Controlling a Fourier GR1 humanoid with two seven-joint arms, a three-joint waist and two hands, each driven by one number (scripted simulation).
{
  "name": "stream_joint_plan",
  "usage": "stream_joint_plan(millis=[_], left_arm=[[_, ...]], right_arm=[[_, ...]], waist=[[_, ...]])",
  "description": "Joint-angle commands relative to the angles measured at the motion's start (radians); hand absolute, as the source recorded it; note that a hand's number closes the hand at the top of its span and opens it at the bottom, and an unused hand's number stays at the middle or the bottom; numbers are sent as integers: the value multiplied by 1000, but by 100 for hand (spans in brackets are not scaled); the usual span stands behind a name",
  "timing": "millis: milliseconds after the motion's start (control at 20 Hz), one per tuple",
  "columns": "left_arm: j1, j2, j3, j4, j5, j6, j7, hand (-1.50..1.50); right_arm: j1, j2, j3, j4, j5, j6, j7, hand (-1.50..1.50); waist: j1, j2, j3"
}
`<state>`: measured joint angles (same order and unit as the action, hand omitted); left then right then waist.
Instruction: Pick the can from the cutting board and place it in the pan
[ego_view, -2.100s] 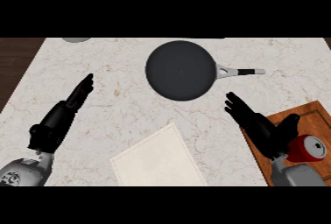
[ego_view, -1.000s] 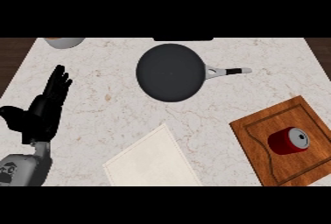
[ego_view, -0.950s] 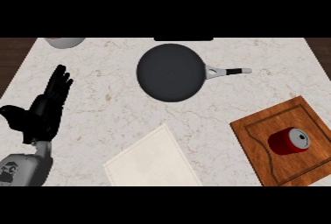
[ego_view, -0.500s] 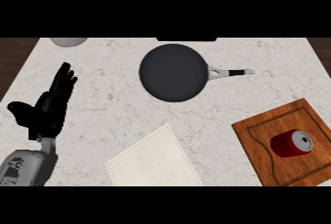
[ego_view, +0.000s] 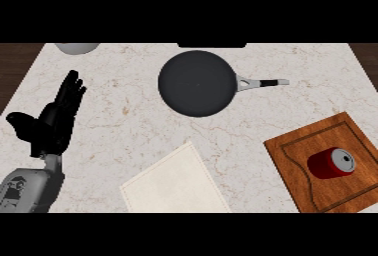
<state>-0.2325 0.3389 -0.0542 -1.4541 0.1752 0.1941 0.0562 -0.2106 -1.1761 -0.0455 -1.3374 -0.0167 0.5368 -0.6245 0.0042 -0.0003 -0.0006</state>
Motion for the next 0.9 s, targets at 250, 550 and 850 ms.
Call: stream_joint_plan(millis=[250, 550, 850], left_arm=[[-48, -30, 36, 125, -19, -32, -63, 0], [9, -13, 65, 4, -20, -65, 1, 0], [54, -48, 54, -29, -54, -59, -21, 0]], right_arm=[[58, 18, 19, -178, 0, 99, 81, -150], [123, 105, -39, -211, 75, 88, 155, -150], [63, 142, -23, -188, 180, 114, 240, -150]], waist=[[-16, 0, 0], [-8, -1, 0], [-1, 0, 0]])
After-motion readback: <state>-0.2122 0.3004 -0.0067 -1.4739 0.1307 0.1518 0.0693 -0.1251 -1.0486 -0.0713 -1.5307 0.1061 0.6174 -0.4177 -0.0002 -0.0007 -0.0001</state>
